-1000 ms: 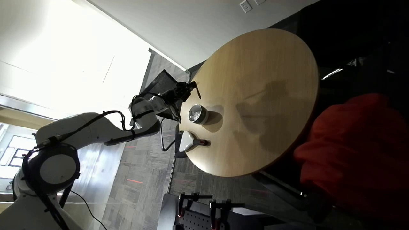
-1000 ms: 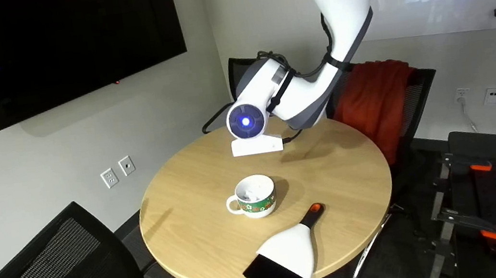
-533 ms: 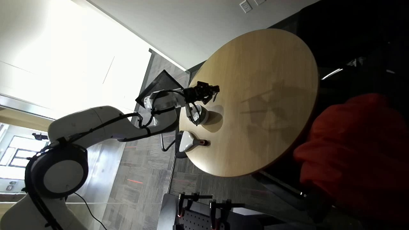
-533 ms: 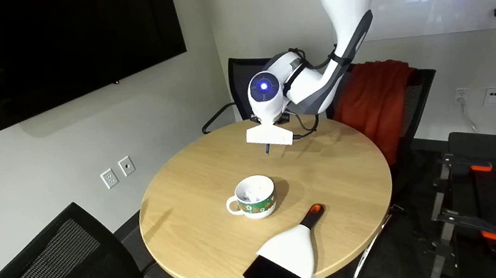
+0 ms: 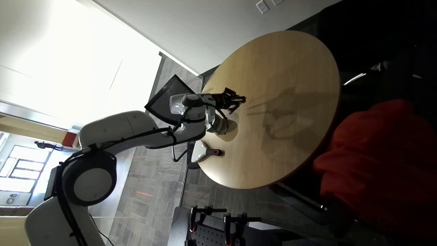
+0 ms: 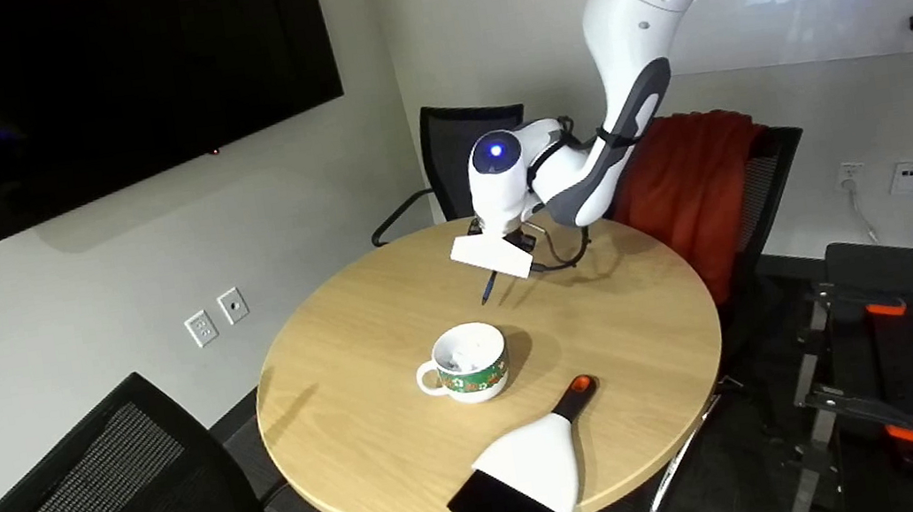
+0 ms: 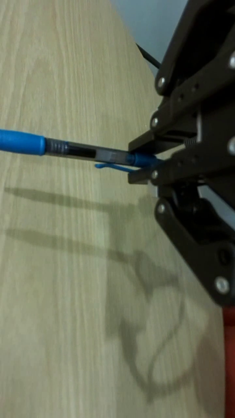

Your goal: Use the pen to stir the contents in the cup

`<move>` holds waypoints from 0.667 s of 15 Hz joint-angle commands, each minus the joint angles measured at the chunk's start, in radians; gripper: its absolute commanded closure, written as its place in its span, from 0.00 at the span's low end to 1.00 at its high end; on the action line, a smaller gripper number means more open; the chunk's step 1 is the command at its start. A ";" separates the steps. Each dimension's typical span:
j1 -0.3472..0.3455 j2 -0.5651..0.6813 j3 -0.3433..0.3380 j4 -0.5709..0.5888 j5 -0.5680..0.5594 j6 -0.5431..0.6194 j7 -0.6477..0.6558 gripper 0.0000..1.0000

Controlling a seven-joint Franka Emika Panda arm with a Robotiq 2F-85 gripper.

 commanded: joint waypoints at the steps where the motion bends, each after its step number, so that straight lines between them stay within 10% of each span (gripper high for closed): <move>1: 0.002 0.080 -0.021 0.099 0.162 0.075 -0.107 0.96; 8: 0.046 0.229 -0.036 0.297 0.618 0.045 -0.498 0.96; 10: 0.085 0.261 -0.057 0.344 0.748 0.030 -0.623 0.57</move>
